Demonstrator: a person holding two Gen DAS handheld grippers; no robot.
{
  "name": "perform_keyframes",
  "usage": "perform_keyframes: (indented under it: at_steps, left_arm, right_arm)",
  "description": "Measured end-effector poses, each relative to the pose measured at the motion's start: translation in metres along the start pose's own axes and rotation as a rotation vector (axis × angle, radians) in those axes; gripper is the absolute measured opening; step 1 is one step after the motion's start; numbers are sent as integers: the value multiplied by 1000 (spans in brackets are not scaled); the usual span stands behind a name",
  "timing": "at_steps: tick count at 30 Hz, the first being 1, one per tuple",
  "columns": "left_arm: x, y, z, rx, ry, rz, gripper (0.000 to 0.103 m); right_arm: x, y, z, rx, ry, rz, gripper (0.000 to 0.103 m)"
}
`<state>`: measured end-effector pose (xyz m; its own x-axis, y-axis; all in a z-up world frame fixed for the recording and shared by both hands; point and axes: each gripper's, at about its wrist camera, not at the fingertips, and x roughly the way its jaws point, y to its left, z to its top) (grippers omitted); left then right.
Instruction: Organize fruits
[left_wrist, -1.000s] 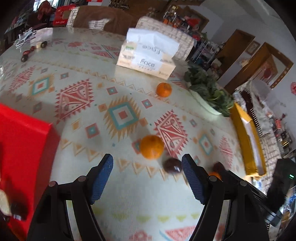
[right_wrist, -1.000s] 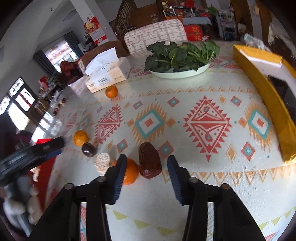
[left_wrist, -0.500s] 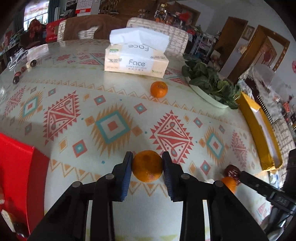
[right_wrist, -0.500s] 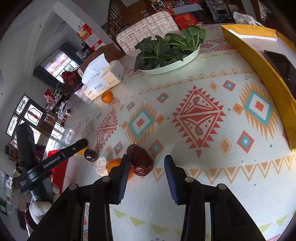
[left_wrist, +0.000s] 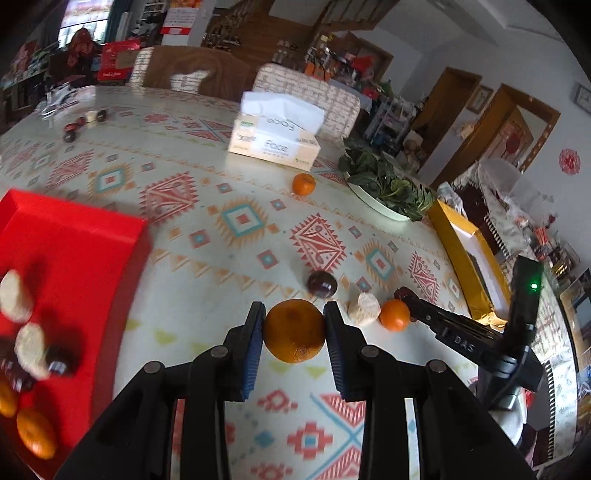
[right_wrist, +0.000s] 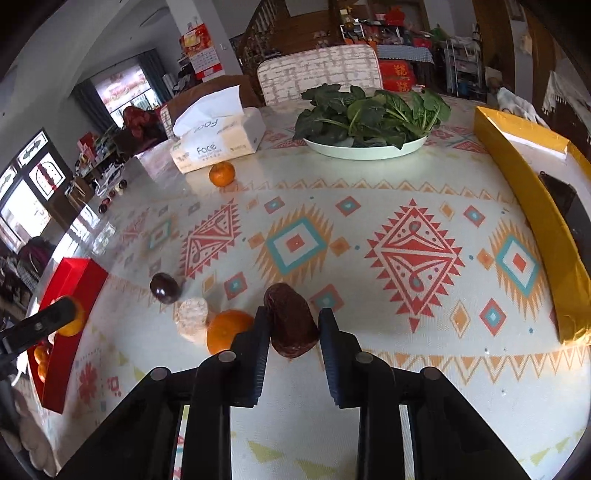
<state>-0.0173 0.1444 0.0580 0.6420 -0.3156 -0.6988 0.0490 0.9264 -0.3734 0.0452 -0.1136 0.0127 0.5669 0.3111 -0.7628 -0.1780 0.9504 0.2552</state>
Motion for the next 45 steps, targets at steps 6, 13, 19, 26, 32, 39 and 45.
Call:
perform_keyframes:
  at_steps: [6,13,19,26,32,39,45]
  left_arm:
    - [-39,40,-28,-138,-86,31,31]
    - [-84,86,-40,-199,-178,118,31]
    - [-109,130,-46,-257,-234,159,32]
    - [-110,173,-61,-374,-226,131,32]
    - [-120,185,-66,-366,-241,151,32]
    - [-119,177,-61,-293,-245,259,38]
    - [-134,170,-60,-296,-290,247,61]
  right_arm:
    - [-6,4,-7,6,-27,-18,29]
    - [-14,5,-16,56,-26,5,29]
    - [-34,3,-26,171,-13,122,29]
    - [-52,62,-14,97,-13,208,25]
    - [-43,127,-12,-50,-12,181,24]
    - [-35,128,-27,-95,26,105,31]
    - [-26,143,-48,-122,66,200,53]
